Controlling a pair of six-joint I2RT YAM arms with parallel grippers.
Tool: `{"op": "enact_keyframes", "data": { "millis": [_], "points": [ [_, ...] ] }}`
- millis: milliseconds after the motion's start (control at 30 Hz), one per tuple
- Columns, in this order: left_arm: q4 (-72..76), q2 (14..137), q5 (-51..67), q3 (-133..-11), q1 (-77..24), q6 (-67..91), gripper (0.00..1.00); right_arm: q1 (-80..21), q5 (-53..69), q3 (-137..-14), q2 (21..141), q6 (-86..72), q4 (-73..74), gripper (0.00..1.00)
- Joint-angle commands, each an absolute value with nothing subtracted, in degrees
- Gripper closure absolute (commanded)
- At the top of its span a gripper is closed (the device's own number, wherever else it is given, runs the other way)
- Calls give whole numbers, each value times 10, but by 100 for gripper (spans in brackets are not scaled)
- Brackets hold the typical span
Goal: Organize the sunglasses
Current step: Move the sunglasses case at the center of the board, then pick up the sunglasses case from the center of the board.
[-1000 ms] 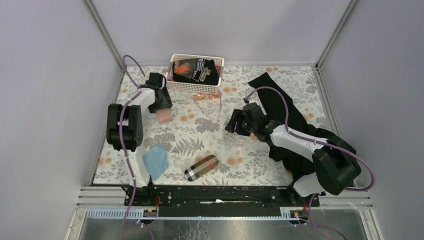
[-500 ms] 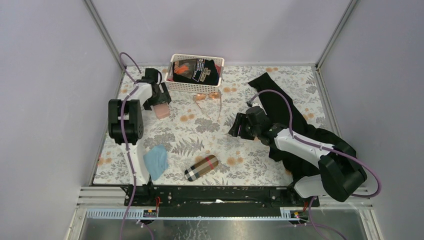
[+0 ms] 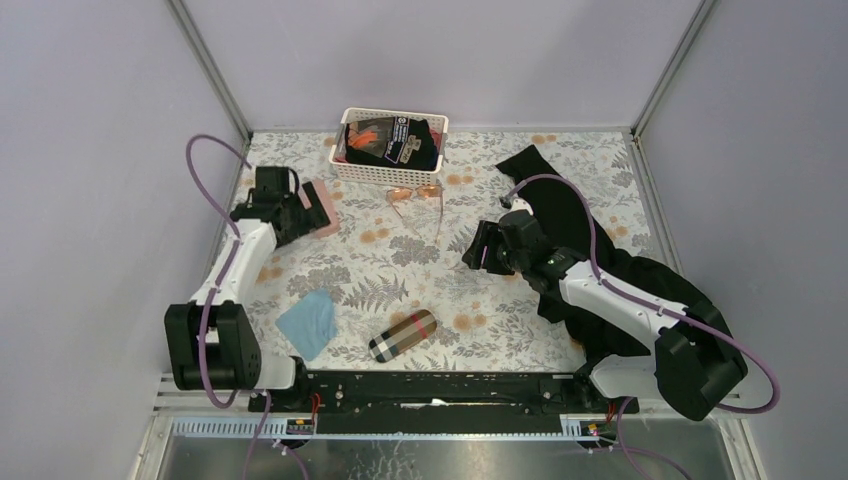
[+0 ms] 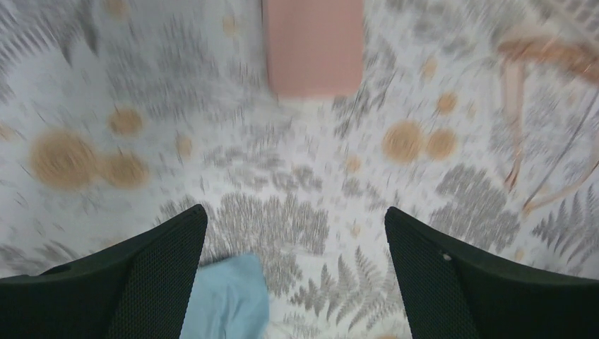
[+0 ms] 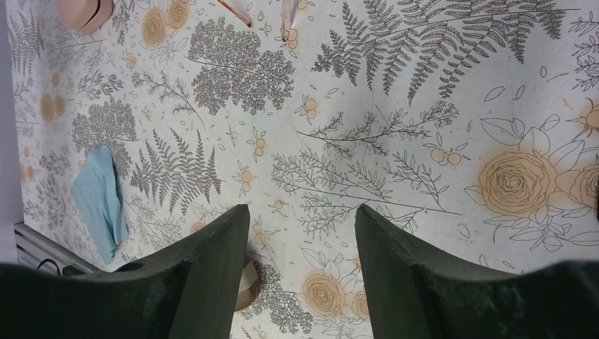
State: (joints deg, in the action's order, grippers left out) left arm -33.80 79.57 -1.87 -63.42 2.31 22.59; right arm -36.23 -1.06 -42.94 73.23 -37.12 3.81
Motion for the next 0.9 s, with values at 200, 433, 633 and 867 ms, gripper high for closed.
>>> {"op": "enact_keyframes", "data": {
  "millis": [200,433,633,867],
  "points": [
    [-411,631,17,-458,-53,370,1,-359,-9,-439,733,-367,27,36],
    [-448,617,-82,-449,-218,471,1,-359,-1,-433,739,-373,21,36],
    [-432,604,-118,-388,-221,531,1,-359,-1,-424,726,-375,21,36],
    [-429,592,-161,-344,-224,577,15,-359,-1,-419,724,-374,22,36]
  ]
}}
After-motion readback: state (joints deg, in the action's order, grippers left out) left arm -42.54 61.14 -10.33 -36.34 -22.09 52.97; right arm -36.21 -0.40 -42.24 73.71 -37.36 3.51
